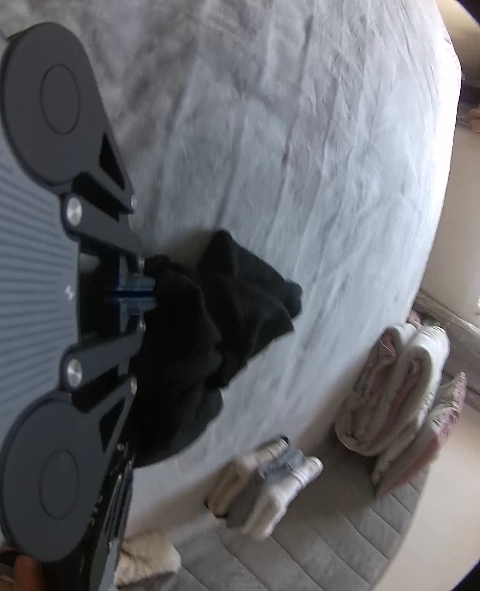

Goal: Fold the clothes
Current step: 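Close the left gripper on the garment while the right gripper closes on another edge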

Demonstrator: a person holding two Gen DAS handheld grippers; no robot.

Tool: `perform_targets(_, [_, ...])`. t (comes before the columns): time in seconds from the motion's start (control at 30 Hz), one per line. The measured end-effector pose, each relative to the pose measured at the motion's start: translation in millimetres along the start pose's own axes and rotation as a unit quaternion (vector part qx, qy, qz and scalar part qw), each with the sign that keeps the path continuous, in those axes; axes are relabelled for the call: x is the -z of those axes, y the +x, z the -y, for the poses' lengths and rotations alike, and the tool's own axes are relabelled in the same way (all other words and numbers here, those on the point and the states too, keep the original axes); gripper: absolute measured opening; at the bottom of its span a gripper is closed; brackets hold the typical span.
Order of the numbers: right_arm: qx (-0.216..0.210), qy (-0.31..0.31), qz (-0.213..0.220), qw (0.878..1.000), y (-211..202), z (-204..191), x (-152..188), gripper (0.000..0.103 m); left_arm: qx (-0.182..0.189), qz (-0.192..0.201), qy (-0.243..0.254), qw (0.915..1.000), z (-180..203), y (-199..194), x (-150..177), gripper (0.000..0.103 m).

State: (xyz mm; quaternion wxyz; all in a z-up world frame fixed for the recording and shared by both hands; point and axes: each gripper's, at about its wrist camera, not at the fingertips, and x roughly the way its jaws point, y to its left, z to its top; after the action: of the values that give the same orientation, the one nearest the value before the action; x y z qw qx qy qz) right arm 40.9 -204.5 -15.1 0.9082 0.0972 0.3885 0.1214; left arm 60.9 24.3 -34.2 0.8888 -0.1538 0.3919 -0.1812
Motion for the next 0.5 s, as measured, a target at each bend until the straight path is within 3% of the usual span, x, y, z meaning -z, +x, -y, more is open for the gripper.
perform_targets(0.23, [0.011,0.024,0.022,0.999,-30,16,-6,0.012,0.043,0.039,0.023,0.9981,18,-32,1,0.001])
perform_targets(0.5, [-0.030,0.064,-0.005,0.997,-56,30,6,0.012,0.077,-0.008,0.062,0.9951,30,-44,11,0.002])
